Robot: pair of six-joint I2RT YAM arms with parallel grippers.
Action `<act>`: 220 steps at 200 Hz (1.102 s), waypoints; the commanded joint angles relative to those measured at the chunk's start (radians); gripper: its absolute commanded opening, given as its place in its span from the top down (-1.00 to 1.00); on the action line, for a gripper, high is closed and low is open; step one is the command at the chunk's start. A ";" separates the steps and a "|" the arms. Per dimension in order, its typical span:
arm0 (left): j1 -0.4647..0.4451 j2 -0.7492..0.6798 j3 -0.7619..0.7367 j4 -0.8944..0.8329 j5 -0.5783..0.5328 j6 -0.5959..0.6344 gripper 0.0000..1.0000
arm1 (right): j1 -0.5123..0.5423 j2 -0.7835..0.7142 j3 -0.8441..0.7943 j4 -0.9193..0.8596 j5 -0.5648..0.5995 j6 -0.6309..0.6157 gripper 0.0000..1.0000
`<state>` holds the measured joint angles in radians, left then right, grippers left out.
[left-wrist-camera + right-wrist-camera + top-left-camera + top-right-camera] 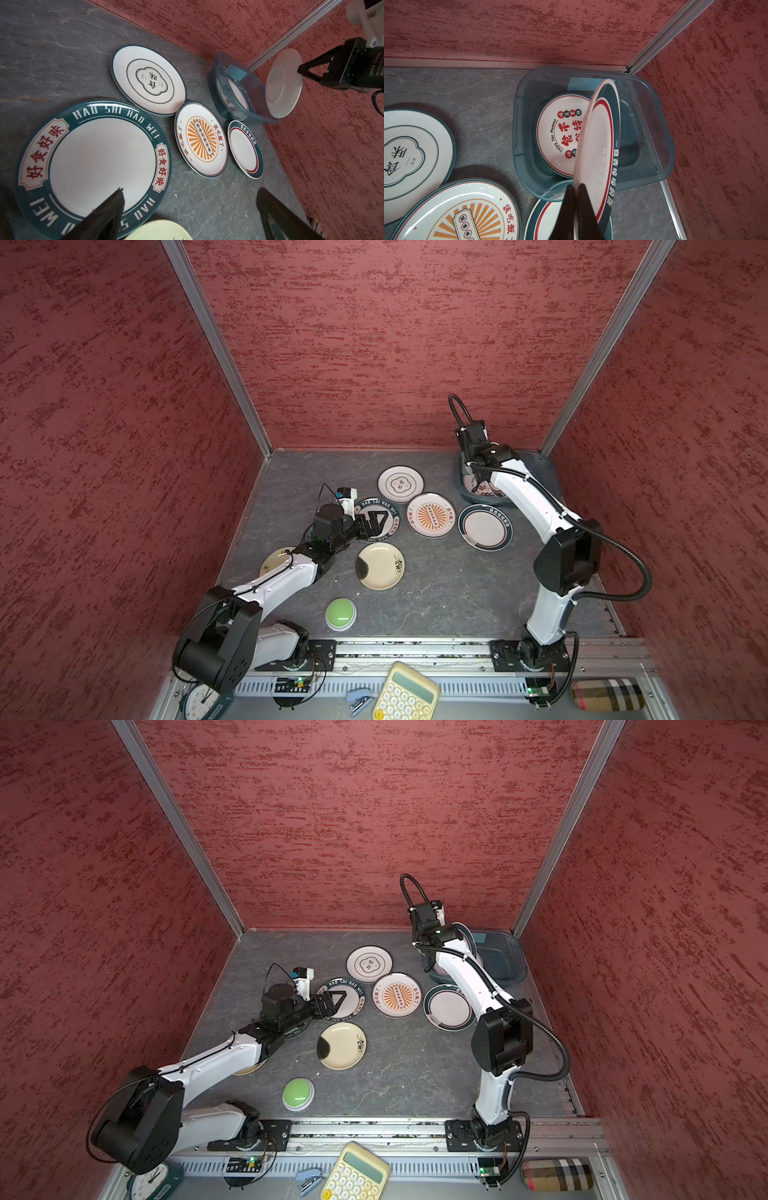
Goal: Place the plates into the plastic bin on the countertop
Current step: 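Carry the held plate over the blue bin and lower it inside, then open the right gripper to release the plate into the bin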
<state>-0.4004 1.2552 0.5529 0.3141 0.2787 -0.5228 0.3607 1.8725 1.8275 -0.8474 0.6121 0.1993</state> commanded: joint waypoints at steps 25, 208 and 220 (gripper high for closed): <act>0.001 -0.014 -0.008 -0.002 -0.013 0.011 -0.99 | -0.020 0.052 0.013 0.125 0.018 -0.095 1.00; 0.017 -0.011 -0.006 -0.010 -0.019 0.017 -0.99 | -0.104 0.388 0.269 0.002 -0.143 -0.121 1.00; 0.017 -0.012 -0.006 -0.010 -0.021 0.017 -0.99 | -0.106 0.392 0.270 0.004 -0.158 -0.117 1.00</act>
<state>-0.3870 1.2552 0.5529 0.3134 0.2668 -0.5224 0.2623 2.2566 2.0563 -0.8307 0.4923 0.0887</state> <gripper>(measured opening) 0.997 0.057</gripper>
